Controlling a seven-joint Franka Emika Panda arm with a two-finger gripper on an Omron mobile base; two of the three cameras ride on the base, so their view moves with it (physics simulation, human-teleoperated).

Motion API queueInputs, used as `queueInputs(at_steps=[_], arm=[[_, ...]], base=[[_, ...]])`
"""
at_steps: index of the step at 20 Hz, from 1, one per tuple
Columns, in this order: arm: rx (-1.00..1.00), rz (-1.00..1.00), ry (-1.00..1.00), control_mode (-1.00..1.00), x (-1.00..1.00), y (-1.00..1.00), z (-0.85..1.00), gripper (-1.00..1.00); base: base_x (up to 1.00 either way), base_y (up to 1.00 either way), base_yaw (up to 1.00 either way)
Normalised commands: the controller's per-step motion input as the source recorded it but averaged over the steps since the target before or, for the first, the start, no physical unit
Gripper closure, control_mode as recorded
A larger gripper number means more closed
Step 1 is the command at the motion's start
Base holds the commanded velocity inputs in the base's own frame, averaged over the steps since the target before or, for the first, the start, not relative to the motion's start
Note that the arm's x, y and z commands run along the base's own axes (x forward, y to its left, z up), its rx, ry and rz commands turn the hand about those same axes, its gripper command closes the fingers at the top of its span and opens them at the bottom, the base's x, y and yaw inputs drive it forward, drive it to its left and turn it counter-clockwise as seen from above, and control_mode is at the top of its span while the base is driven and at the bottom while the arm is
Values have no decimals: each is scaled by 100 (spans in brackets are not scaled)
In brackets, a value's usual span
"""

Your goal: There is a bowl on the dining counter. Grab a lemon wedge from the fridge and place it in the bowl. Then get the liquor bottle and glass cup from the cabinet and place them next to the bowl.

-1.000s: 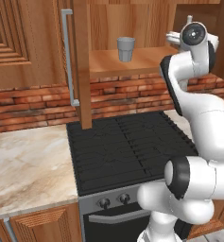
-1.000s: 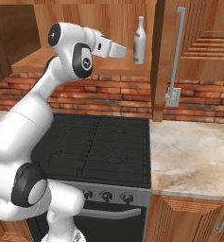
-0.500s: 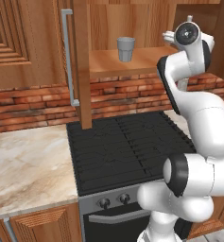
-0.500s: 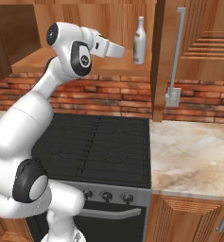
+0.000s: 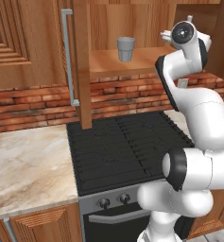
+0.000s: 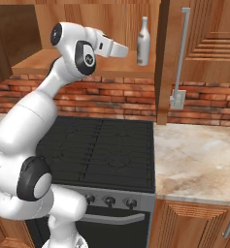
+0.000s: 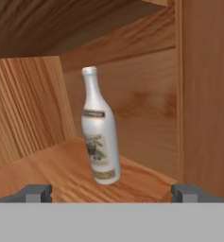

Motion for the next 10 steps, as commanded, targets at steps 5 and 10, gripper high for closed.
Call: queueInputs(at_steps=[5, 10], arm=[[-3, 0, -3, -100, 18, -3, 3, -100], [-11, 0, -9, -100, 17, -7, 15, -100]], base=[[0, 0, 0], [0, 0, 0]])
